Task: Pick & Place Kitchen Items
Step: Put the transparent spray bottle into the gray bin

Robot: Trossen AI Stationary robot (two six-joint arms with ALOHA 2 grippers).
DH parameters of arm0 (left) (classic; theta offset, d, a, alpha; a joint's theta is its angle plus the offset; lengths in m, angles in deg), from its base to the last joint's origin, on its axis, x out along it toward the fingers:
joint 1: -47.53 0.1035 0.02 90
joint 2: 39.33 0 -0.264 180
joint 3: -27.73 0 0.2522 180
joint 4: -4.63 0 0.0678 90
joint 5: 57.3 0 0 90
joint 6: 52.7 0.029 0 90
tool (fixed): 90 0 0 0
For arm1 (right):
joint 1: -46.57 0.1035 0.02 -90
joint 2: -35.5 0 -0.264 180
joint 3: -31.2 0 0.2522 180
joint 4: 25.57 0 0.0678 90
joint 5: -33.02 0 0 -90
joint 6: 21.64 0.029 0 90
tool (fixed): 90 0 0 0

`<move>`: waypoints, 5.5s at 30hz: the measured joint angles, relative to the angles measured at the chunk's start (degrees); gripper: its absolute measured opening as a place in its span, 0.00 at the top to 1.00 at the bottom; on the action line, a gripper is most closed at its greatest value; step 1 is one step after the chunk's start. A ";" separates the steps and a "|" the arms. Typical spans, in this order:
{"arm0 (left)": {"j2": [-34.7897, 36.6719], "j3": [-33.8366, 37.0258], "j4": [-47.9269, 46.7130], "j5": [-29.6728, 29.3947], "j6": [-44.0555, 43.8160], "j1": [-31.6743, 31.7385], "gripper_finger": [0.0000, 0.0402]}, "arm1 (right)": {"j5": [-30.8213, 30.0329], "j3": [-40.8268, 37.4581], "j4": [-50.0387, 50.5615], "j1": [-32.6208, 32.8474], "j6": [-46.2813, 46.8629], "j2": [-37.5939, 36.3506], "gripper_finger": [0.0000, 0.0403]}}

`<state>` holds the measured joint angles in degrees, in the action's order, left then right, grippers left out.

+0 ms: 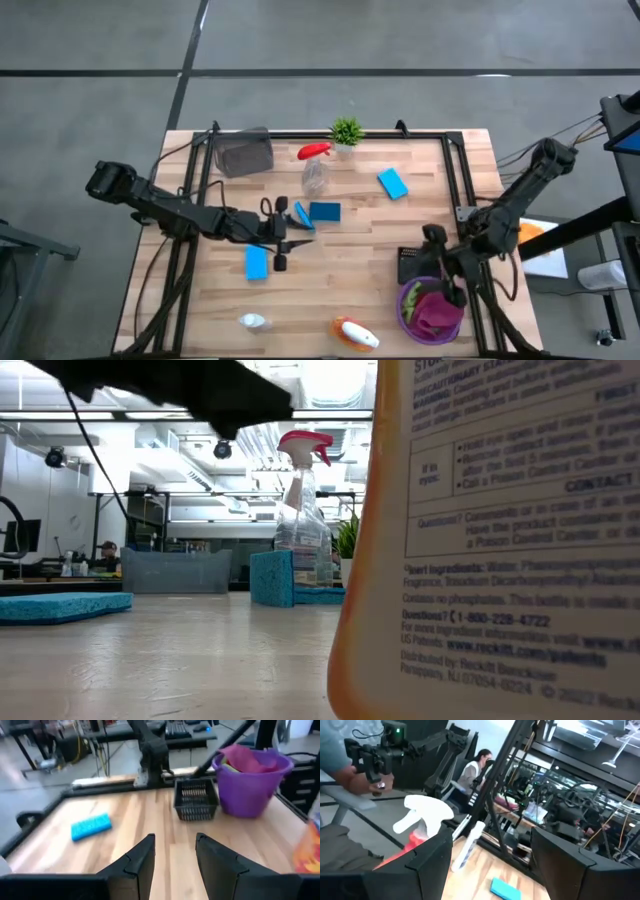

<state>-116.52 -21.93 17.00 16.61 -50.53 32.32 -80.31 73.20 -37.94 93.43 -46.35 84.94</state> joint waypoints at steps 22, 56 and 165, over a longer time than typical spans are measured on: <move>18.70 -8.06 -42.73 -16.00 -18.06 -17.08 0.64 | -6.86 -2.09 13.44 -0.73 2.53 -8.82 0.34; 18.32 -8.65 -39.65 4.17 -28.57 -17.85 0.64 | -6.60 -2.05 14.20 -0.90 3.51 -3.08 0.34; -29.46 -75.85 -96.08 9.69 9.99 36.95 0.65 | -8.84 -1.30 20.21 -0.89 9.76 -2.00 0.34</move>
<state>-145.98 -97.77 -79.08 26.30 -40.54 69.26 -89.15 71.91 -17.72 92.53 -36.59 82.94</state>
